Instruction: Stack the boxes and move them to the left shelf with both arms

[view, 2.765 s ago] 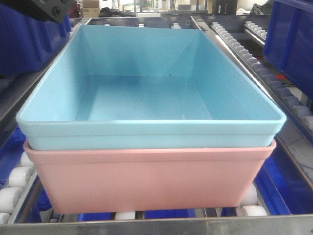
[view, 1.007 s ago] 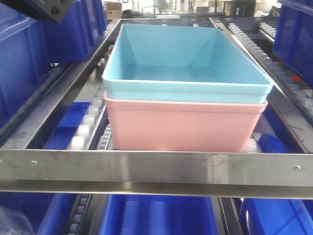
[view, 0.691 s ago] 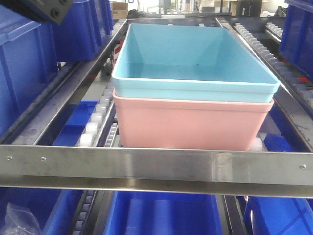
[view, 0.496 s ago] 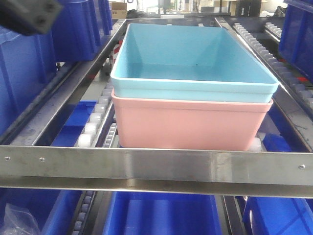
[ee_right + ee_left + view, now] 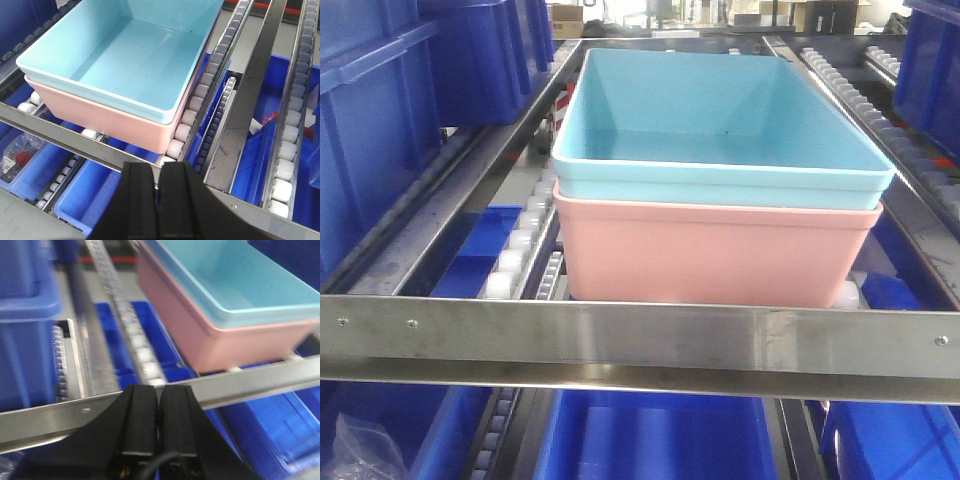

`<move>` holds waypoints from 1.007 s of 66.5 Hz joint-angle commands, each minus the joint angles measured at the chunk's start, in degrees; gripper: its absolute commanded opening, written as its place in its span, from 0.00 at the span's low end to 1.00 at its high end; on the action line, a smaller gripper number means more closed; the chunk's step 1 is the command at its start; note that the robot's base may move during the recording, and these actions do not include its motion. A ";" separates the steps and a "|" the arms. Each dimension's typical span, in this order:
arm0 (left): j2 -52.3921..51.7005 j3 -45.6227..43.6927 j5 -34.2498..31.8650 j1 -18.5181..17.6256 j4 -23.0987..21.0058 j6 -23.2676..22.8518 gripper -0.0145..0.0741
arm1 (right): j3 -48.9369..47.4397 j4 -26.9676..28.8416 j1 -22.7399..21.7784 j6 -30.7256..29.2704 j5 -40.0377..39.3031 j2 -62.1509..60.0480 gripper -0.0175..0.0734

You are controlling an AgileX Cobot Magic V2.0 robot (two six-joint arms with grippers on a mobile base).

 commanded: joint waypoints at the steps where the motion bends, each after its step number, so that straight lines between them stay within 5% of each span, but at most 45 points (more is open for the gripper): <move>1: -3.84 2.53 -8.09 5.22 -2.99 2.10 0.15 | -1.51 -1.97 0.06 -0.49 -4.60 0.46 0.25; 12: -8.60 9.62 -13.11 15.29 -3.42 2.10 0.15 | -1.51 -1.97 0.06 -0.49 -4.60 0.46 0.25; 27: -8.49 9.47 -12.19 22.44 -4.45 2.10 0.15 | -1.51 -1.97 0.06 -0.49 -4.60 0.46 0.25; 67: -8.49 9.47 -12.55 23.52 -4.59 2.10 0.15 | -1.51 -1.97 0.06 -0.49 -4.60 0.46 0.25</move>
